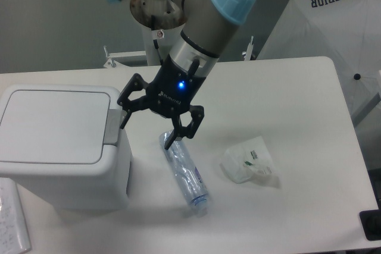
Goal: Open the trash can
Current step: 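Push the lid edge with the gripper to flip the lid up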
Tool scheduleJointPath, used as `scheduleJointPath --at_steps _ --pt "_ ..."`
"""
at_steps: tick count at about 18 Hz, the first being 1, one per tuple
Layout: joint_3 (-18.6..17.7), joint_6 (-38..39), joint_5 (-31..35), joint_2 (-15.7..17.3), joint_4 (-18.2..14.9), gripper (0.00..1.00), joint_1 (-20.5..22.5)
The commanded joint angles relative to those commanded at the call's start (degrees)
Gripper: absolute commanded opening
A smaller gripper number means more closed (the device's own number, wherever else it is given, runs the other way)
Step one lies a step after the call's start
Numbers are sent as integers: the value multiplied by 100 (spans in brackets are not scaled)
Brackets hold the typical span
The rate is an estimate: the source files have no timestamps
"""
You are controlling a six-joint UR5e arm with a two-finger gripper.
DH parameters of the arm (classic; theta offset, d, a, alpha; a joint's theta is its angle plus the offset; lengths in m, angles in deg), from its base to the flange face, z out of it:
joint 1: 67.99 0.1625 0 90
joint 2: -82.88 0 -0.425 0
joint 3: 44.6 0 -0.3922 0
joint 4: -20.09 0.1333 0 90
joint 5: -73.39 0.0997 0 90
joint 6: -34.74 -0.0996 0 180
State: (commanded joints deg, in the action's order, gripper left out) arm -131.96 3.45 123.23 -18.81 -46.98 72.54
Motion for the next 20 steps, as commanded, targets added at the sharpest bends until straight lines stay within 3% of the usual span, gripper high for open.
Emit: scheduleJointPath --at_steps 20 --pt "-61 9 35 -114 26 100 -35"
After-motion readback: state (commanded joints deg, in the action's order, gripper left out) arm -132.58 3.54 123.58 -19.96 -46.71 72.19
